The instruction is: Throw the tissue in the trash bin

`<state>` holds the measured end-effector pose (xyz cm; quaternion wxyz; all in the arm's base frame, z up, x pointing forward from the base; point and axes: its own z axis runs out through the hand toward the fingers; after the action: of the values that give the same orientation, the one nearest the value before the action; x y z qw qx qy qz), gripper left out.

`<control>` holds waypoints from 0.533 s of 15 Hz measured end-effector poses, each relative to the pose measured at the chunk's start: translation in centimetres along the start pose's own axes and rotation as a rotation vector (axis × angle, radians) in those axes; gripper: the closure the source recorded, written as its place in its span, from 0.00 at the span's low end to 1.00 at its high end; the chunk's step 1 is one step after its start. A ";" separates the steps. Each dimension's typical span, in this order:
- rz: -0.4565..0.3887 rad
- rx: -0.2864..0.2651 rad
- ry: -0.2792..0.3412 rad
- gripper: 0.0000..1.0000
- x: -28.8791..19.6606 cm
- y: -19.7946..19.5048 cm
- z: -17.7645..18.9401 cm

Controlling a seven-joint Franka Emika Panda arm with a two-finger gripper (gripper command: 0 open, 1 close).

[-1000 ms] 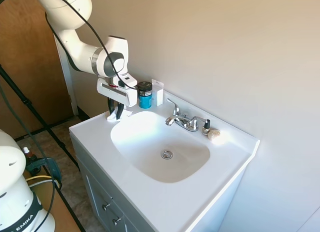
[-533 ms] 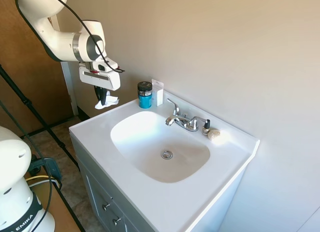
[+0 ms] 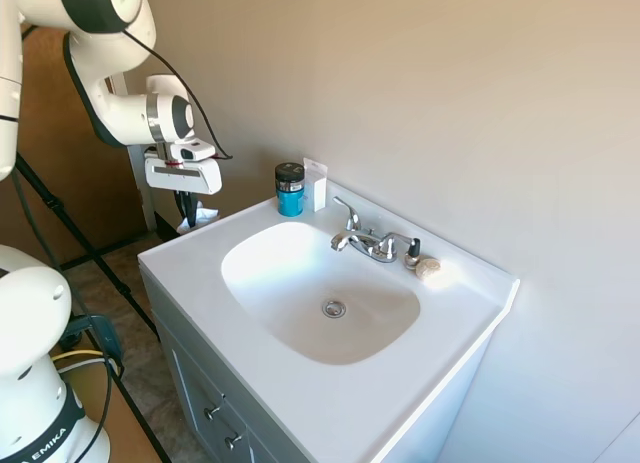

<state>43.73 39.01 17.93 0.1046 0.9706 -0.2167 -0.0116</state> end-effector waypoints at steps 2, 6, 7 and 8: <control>-0.013 -0.017 -0.020 1.00 -0.1 -1.9 2.3; -0.030 -0.040 -0.028 0.00 -0.6 -4.2 3.6; -0.031 -0.043 -0.028 0.00 -0.7 -4.6 3.8; -0.032 -0.043 -0.026 0.00 -0.8 -4.8 3.9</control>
<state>44.74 42.84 13.10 0.1225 0.9711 -0.2024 -0.0308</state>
